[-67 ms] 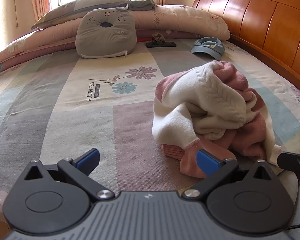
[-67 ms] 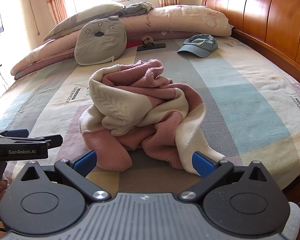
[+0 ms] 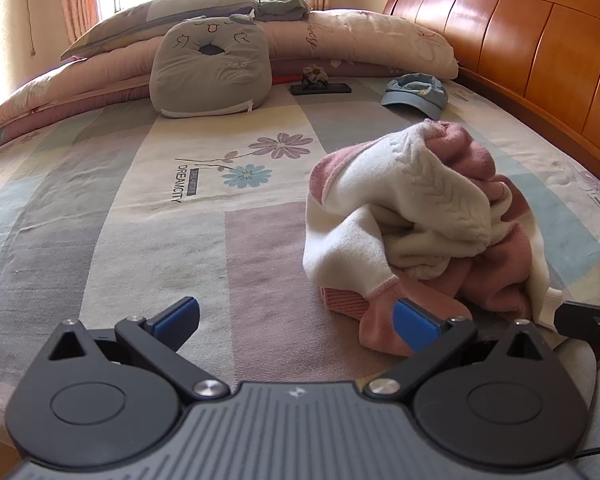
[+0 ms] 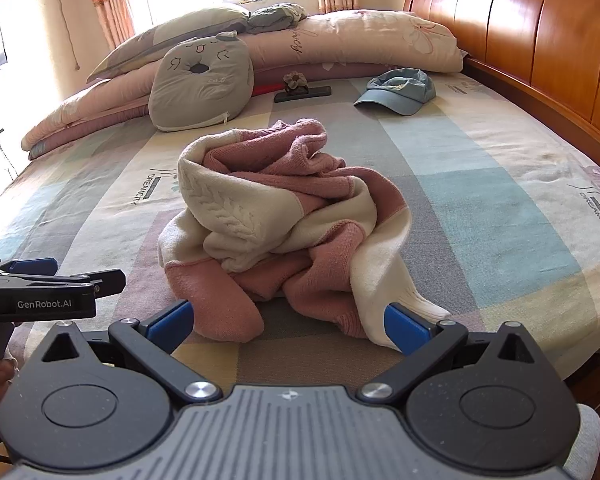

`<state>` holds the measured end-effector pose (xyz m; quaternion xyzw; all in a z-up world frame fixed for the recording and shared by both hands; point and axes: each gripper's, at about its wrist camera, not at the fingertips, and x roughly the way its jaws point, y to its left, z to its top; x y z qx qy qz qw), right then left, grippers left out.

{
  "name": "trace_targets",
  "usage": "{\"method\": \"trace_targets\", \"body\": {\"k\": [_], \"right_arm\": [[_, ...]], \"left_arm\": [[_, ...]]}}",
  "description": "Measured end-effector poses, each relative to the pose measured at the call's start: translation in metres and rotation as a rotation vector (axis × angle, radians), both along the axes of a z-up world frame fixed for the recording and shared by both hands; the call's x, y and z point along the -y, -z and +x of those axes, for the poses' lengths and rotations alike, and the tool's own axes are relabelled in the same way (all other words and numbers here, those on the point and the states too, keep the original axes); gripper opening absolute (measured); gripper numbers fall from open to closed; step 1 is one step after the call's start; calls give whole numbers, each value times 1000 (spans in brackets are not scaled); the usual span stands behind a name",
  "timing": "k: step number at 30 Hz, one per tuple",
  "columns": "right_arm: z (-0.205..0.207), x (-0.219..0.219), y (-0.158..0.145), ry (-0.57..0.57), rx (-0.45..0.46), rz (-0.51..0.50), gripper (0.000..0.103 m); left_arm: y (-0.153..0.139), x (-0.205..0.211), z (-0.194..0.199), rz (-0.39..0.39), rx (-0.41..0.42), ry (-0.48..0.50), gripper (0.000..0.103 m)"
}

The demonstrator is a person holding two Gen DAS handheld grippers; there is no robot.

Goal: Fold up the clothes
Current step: 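Move both grippers toward the crumpled pink-and-white sweater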

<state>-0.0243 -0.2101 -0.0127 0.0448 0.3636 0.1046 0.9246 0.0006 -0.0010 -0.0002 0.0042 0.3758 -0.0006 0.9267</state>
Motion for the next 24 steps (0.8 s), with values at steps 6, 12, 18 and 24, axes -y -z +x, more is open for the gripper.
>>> {"method": "trace_targets", "body": {"k": [6, 12, 18, 24], "right_arm": [[0, 0, 1, -4, -3, 1, 103], [0, 1, -2, -2, -1, 1, 103], [0, 2, -2, -1, 1, 4, 103], [0, 1, 0, 1, 2, 6, 103]], "left_arm": [[0, 2, 1, 7, 2, 9, 102], [-2, 2, -2, 11, 14, 0, 102], [-3, 1, -1, 9, 15, -5, 102], [0, 3, 0, 15, 15, -8, 102]]}}
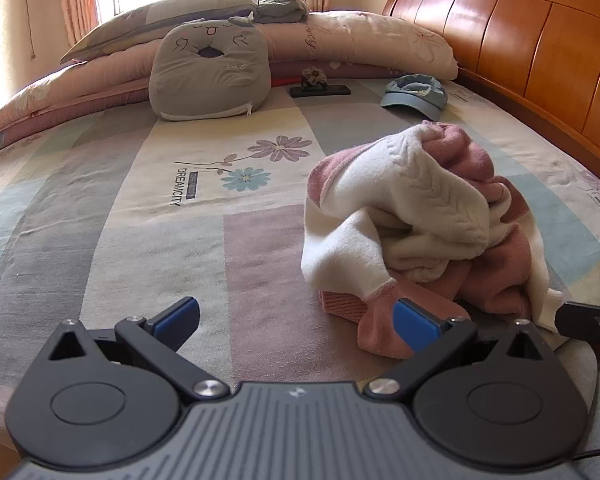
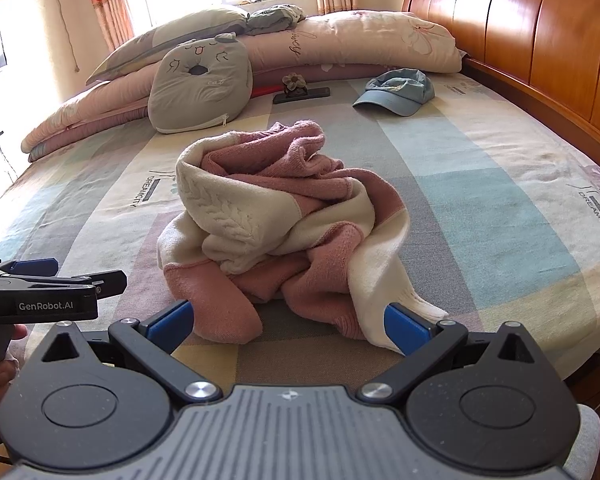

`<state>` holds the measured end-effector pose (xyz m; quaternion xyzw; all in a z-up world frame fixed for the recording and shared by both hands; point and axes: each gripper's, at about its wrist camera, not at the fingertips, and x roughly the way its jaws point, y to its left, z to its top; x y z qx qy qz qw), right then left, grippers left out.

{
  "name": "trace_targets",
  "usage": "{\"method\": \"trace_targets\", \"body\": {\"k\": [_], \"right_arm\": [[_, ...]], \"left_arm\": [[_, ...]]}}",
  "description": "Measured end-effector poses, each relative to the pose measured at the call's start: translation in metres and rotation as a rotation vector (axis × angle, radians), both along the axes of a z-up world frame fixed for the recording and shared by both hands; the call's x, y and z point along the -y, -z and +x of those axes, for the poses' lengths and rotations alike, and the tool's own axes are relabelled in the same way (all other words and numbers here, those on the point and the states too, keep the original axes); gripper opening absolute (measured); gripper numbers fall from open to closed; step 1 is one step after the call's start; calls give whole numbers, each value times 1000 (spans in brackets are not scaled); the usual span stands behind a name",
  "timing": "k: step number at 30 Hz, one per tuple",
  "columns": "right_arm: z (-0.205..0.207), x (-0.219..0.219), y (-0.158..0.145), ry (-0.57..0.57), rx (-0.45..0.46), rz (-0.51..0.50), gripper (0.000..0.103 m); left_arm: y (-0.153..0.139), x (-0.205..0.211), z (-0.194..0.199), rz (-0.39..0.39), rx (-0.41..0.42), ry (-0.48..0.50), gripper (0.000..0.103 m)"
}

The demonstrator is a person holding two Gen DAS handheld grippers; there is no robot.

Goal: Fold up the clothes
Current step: 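Move both grippers toward the crumpled pink-and-white sweater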

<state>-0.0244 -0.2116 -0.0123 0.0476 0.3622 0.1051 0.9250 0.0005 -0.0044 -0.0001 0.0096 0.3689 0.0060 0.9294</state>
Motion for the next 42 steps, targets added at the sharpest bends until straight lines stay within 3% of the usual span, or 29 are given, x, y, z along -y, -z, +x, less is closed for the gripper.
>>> {"method": "trace_targets", "body": {"k": [31, 42], "right_arm": [[13, 11, 15, 19, -49, 38, 103], [33, 21, 21, 24, -77, 34, 103]], "left_arm": [[14, 7, 9, -14, -20, 14, 102], [22, 7, 34, -51, -18, 5, 102]]}}
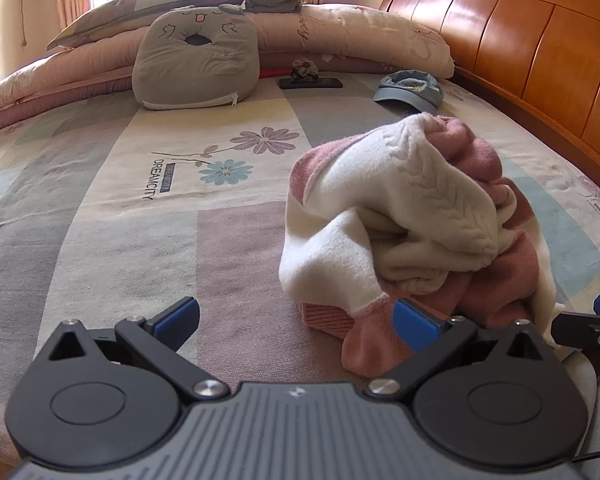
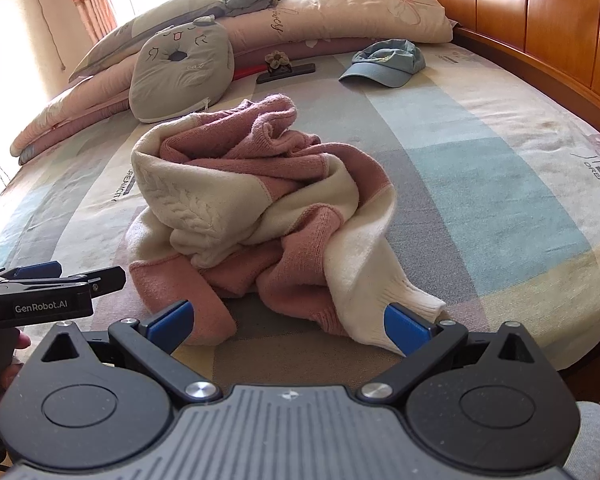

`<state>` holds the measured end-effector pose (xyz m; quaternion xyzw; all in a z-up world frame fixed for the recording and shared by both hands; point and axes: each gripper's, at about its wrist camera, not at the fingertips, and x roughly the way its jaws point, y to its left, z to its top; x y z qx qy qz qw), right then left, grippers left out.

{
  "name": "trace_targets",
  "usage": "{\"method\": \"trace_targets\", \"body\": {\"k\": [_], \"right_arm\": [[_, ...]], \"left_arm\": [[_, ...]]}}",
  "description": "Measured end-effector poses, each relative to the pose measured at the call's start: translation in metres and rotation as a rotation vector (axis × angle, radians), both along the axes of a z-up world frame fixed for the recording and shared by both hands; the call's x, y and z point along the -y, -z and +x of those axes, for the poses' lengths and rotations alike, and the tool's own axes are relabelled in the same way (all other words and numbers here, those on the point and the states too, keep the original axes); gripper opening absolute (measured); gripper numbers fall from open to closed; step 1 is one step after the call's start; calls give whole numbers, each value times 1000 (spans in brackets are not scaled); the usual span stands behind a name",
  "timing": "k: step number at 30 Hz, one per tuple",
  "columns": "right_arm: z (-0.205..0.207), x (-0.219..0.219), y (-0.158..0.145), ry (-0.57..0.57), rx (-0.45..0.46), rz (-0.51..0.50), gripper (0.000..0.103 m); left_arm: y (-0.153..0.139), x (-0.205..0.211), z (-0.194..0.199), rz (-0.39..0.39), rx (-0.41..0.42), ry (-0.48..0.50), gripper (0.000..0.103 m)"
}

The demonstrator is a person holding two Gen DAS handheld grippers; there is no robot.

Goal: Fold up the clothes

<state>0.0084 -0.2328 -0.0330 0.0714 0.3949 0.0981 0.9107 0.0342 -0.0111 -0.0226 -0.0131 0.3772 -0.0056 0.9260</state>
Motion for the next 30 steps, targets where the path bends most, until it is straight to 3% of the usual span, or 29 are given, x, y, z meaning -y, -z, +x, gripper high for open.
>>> {"method": "trace_targets", "body": {"k": [12, 30], "right_arm": [[41, 27, 1, 50, -47, -29, 103], [82, 16, -2, 3, -89, -80, 103]], "left_arm": [[8, 10, 46, 43, -56, 17, 102], [13, 16, 78, 79, -101, 46, 102]]}}
